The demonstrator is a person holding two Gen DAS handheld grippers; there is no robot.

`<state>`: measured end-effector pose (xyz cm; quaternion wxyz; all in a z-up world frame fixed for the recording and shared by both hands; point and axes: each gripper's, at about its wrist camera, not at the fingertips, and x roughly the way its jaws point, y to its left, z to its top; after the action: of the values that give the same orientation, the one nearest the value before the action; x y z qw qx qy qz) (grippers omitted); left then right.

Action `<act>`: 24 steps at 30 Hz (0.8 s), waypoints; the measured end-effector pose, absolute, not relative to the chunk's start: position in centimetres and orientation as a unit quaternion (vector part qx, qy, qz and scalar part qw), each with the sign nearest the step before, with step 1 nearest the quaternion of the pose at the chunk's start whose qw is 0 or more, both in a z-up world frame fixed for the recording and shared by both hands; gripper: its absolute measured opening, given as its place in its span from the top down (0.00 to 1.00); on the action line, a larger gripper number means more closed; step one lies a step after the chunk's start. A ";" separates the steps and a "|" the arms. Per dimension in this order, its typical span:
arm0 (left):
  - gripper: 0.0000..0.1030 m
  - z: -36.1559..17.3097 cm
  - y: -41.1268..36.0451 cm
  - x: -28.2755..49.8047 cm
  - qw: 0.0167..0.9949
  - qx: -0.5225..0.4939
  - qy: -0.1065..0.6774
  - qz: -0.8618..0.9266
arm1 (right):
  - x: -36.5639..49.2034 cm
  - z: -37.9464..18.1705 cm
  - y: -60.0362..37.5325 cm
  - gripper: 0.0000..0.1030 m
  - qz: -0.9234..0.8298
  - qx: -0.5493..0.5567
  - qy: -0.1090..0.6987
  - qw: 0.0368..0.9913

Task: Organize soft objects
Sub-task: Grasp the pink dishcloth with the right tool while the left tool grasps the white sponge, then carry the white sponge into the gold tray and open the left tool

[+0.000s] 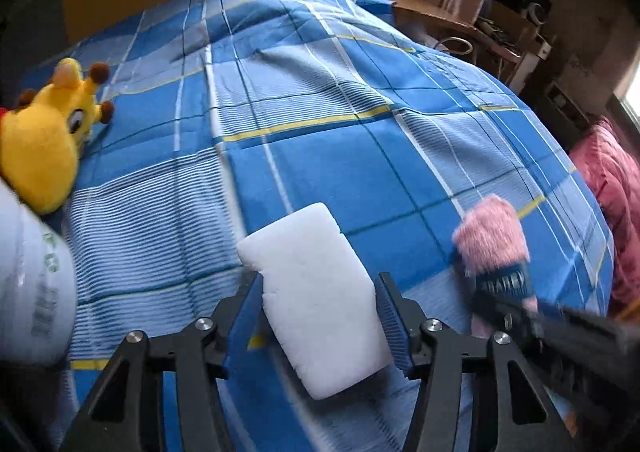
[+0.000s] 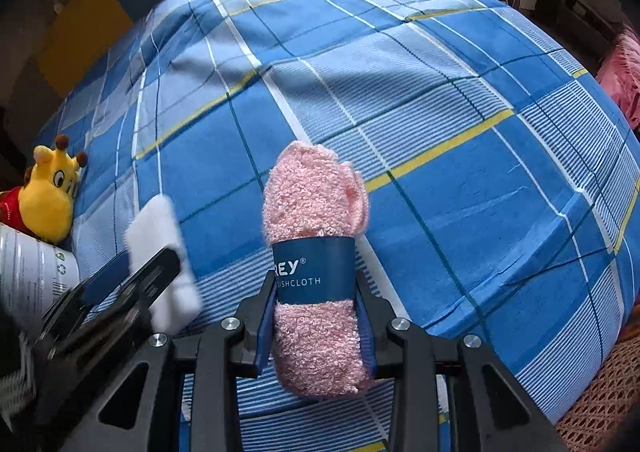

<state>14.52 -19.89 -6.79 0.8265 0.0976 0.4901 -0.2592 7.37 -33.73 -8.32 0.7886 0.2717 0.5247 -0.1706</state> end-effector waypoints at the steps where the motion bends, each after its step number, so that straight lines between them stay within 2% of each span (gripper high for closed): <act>1: 0.44 -6.6 -19.1 14.0 0.827 0.095 0.485 -0.270 | 7.5 -8.4 -33.6 0.66 -0.168 0.270 0.528 0.788; 13: 0.44 -4.3 -10.5 6.3 0.862 0.114 0.417 -0.264 | 9.3 -9.2 -30.3 0.59 -0.175 0.166 0.561 0.792; 24: 0.44 -1.5 -4.1 3.2 0.889 0.083 0.392 -0.222 | 9.2 -9.2 -28.8 0.60 -0.179 0.127 0.558 0.800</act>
<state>3.24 -4.10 -1.54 0.8890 0.0830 0.3916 -0.2224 9.16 -28.83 -9.24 0.8000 0.1274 0.5582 -0.1791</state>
